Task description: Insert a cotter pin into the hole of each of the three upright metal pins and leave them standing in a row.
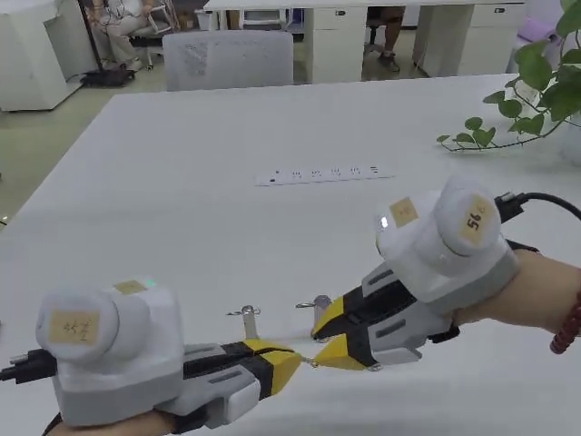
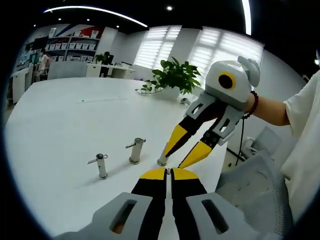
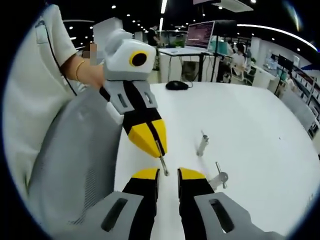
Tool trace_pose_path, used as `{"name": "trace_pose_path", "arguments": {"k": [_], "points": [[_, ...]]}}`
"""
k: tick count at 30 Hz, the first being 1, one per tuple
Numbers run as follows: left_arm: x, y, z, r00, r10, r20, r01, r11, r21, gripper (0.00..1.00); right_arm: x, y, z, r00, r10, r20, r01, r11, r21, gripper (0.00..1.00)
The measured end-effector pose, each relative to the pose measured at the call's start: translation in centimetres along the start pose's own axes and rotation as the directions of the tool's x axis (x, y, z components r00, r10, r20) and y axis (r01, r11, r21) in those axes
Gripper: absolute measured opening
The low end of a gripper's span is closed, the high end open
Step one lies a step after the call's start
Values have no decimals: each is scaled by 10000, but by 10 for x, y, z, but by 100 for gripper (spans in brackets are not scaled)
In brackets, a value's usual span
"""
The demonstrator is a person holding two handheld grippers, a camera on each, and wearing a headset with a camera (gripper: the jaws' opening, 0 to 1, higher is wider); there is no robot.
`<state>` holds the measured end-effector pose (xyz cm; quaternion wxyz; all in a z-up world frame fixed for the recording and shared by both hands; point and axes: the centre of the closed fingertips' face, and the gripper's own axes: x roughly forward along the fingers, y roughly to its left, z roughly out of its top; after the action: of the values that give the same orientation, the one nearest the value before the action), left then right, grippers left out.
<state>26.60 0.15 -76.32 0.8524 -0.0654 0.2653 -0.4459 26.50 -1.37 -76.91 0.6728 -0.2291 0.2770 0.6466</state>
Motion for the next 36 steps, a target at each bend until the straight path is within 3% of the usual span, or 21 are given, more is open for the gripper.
{"name": "trace_pose_path", "arguments": {"k": [4, 8, 13, 18, 22, 26, 36], "points": [[-2, -6, -1, 9996, -284, -73, 287, 9990, 338, 0, -4, 6, -1, 9967, 628, 507, -679, 9919, 1076, 17], [-4, -12, -3, 9978, -640, -170, 650, 9958, 648, 0, -10, 11, -6, 9901, 1256, 632, -1332, 9820, 1343, 17], [-6, -23, -6, 9931, -1130, -315, 1160, 9864, 1167, 0, -13, 19, -10, 9828, 1720, 673, -1805, 9717, 1521, 17], [-7, -32, -9, 9873, -1534, -422, 1581, 9760, 1499, 0, -15, 30, -11, 9665, 2384, 952, -2530, 9474, 1961, 18], [-9, -39, -8, 9814, -1882, -377, 1919, 9674, 1651, 0, -15, 36, -13, 9574, 2735, 927, -2869, 9371, 1989, 18], [-10, -42, -9, 9769, -2092, -427, 2135, 9608, 1769, 0, -16, 49, -12, 9390, 3285, 1017, -3428, 9176, 2015, 18], [-14, -56, -8, 9625, -2694, -325, 2706, 9436, 1906, 0, -14, 61, -15, 9208, 3760, 1036, -3896, 8986, 2018, 17]]}}
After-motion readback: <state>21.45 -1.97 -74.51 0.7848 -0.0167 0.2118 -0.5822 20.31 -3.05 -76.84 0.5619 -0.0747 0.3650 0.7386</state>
